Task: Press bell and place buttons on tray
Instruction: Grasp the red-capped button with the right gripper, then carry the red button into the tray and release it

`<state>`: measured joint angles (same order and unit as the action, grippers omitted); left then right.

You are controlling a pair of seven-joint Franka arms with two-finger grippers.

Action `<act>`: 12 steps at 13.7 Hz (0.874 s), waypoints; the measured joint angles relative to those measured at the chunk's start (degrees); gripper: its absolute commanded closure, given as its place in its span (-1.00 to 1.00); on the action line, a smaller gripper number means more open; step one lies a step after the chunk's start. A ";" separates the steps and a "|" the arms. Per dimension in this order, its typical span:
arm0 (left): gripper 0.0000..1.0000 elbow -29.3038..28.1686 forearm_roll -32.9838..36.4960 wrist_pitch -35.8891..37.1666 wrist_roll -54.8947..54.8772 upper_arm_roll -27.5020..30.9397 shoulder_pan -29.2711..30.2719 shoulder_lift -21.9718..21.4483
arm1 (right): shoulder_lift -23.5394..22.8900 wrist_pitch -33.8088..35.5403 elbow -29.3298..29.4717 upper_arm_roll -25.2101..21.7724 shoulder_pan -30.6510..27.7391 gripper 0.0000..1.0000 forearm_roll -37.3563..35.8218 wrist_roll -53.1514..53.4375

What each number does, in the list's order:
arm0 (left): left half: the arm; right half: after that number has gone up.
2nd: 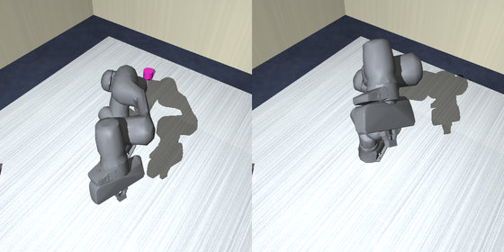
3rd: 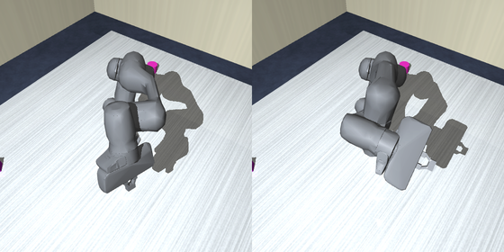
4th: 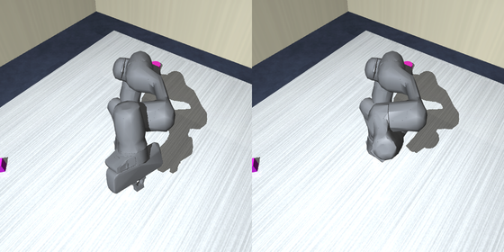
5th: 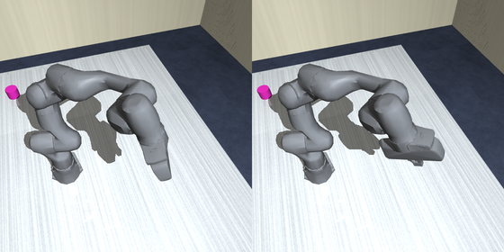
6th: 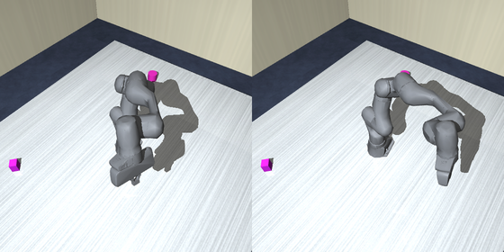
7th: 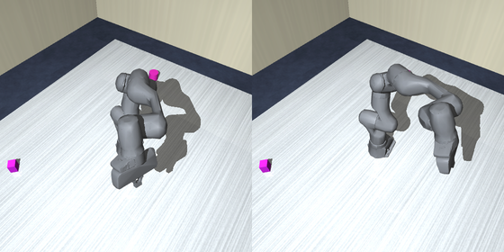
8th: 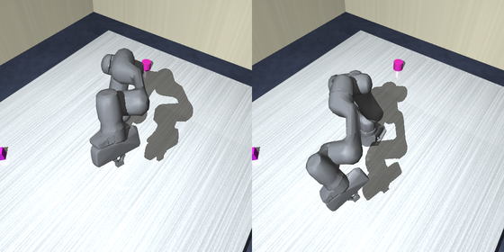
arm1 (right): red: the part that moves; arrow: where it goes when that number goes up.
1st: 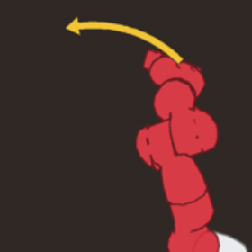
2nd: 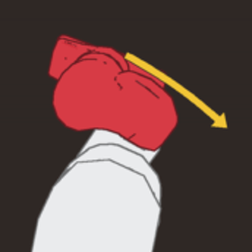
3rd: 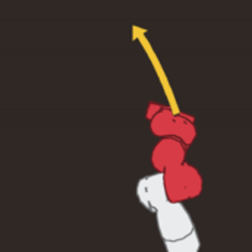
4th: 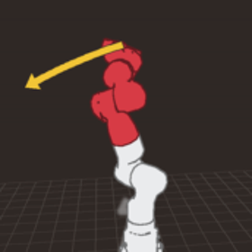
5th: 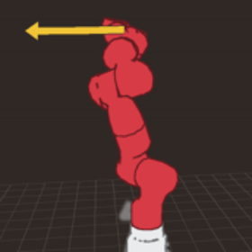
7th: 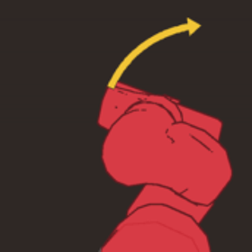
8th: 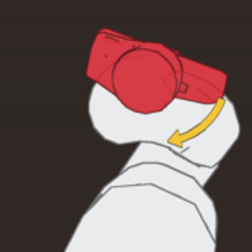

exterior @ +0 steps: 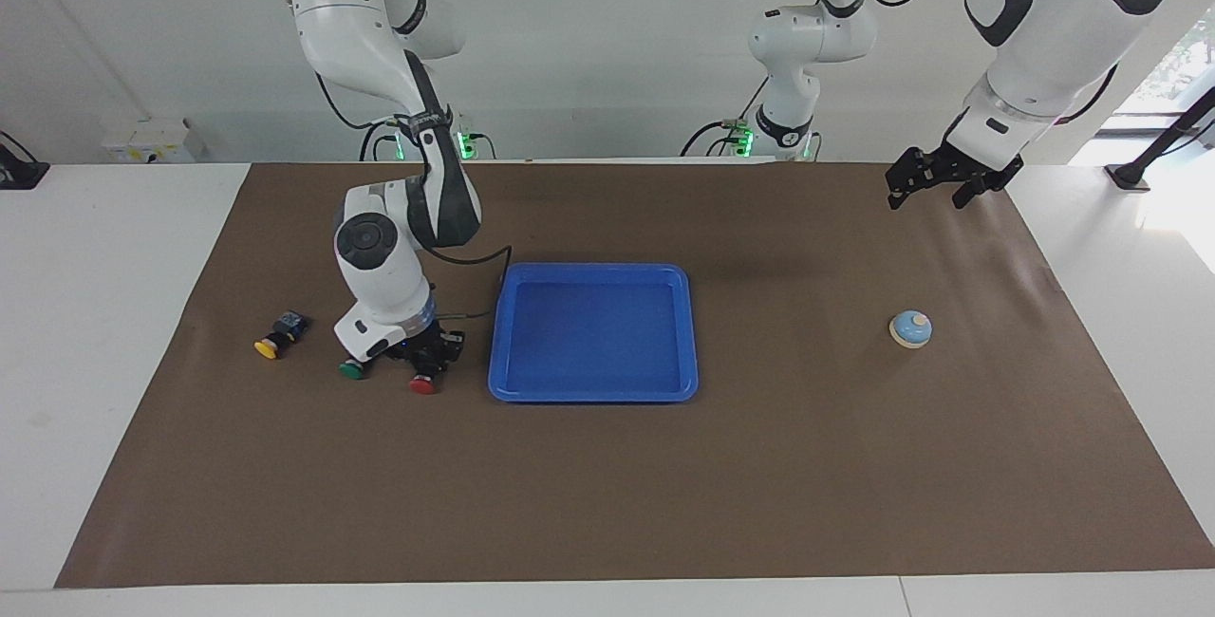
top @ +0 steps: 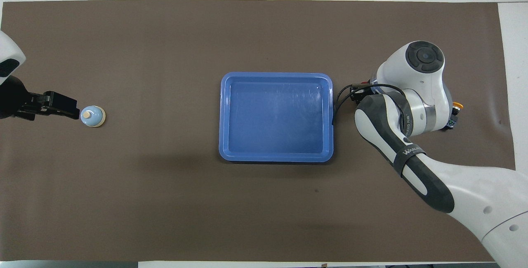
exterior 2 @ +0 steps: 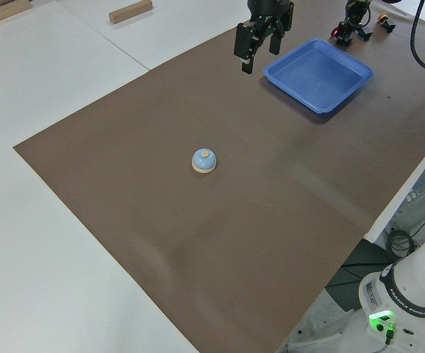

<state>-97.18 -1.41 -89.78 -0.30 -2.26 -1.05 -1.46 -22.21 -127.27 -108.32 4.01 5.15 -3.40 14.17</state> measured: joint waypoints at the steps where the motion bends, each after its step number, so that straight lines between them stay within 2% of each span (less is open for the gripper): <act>1: -1.00 0.00 0.00 0.00 0.00 0.00 0.00 0.00 | 0.58 2.18 0.82 0.13 0.05 1.00 0.01 -0.08; 3: -1.00 0.00 0.00 0.00 0.00 0.00 0.00 0.00 | 1.55 9.49 5.16 1.43 0.92 1.00 0.11 -0.09; 4: -1.00 0.00 0.00 0.01 0.00 0.00 0.00 0.00 | 1.89 13.39 8.05 2.03 2.36 1.00 0.51 0.23; 6: -1.00 0.00 0.00 0.01 0.00 0.01 0.00 0.00 | 2.33 17.02 11.64 2.41 7.15 1.00 1.45 3.34; 9: -1.00 0.00 0.00 0.02 0.00 0.01 0.00 0.00 | 1.87 16.77 11.54 2.47 13.27 1.00 1.50 7.68; 12: -1.00 0.00 0.00 0.02 0.00 0.01 0.00 0.00 | 0.83 10.61 7.55 2.46 14.32 1.00 1.50 7.86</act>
<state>-97.18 -1.41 -89.76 -0.30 -2.25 -1.05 -1.46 -21.38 -116.66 -100.78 6.47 19.47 -1.90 22.03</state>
